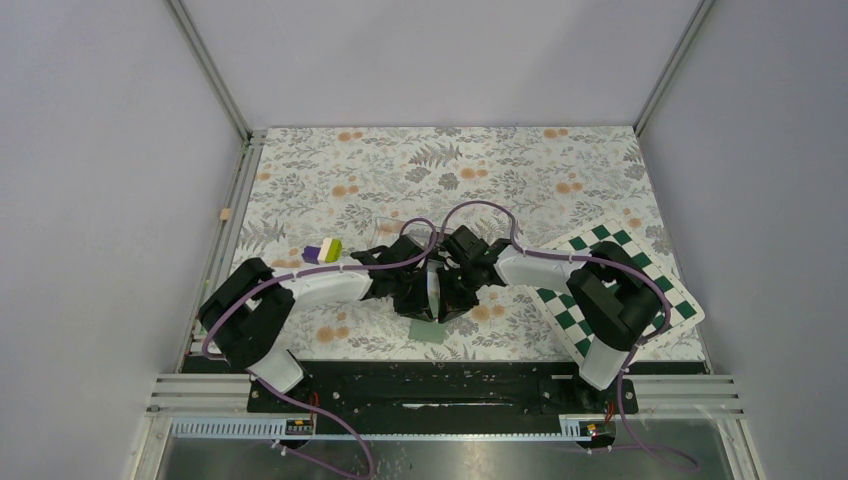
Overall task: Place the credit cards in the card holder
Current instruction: Close the card holder at the center of the board.
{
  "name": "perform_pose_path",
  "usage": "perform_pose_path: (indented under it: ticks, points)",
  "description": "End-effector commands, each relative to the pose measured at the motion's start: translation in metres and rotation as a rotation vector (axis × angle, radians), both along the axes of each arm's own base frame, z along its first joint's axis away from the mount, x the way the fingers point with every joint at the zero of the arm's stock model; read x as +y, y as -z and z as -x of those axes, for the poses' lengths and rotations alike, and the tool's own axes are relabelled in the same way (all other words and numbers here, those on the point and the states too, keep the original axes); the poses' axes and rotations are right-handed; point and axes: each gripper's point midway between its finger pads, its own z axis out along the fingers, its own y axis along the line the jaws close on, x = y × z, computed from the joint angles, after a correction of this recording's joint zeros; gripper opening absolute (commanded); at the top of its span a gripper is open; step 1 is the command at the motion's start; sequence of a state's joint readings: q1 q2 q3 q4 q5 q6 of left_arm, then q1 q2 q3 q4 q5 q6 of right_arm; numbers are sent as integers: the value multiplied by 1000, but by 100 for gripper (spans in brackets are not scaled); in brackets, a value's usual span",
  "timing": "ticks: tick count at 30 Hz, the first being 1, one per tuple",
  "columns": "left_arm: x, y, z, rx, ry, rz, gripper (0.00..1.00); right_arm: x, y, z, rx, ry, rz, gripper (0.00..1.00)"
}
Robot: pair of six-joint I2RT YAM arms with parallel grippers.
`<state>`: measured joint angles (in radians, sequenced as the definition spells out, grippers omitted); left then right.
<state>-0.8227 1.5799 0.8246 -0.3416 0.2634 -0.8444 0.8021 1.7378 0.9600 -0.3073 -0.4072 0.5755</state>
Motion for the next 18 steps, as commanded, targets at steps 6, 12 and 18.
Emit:
perform_pose_path:
  ticks: [6, 12, 18]
  points:
    - [-8, 14, 0, 17, -24, -14, 0, -24, 36, -1, -52, -10, 214, 0]
    - [-8, 22, 1, 32, -42, -24, 0, -31, 49, 8, -41, -23, 286, 0]
    - [-9, 9, -3, -6, -46, 1, 0, -14, 17, 2, -103, -54, 162, 0]
